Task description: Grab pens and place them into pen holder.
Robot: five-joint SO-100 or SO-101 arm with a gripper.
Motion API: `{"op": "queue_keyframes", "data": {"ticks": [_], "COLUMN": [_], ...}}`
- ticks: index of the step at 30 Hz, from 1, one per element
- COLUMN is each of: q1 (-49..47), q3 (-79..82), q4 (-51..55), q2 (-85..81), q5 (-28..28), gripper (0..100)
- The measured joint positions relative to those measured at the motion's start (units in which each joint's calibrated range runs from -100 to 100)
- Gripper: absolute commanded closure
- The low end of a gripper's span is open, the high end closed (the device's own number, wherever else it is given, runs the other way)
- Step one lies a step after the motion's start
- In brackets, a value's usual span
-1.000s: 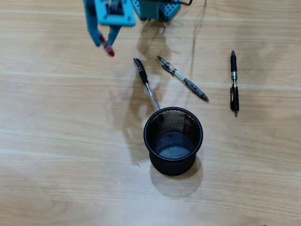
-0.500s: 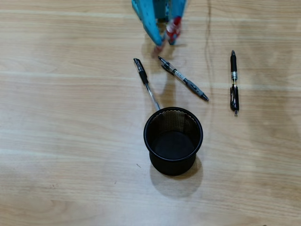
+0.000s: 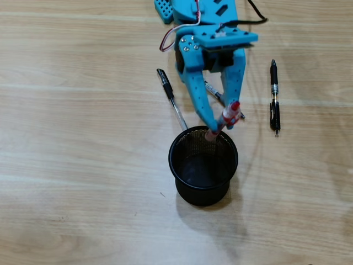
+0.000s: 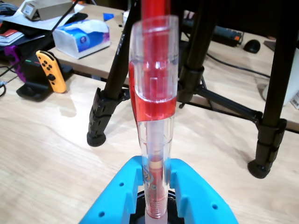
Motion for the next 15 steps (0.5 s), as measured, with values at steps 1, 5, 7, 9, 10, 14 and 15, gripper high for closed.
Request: {"op": "queue_keyframes", "data": {"ticks": [1,5,7,9,10,14,15], "q1": [0.1,-0.38,-0.19,0.1,0.19,0.57,0.67], "q3": [0.53,4.88,7.99,10.91,12.69,13.93,13.93], "q4": [-0.35,-6.13,-10.62,-14.85,-17.44,-18.64,-18.64], "q2": [0.68,3.48,3.91,3.99,4.08,3.99,4.08], "q5": [0.0,0.0,0.0,0.0,0.0,0.0,0.0], "gripper": [98,98,98,98,98,97,96]}}
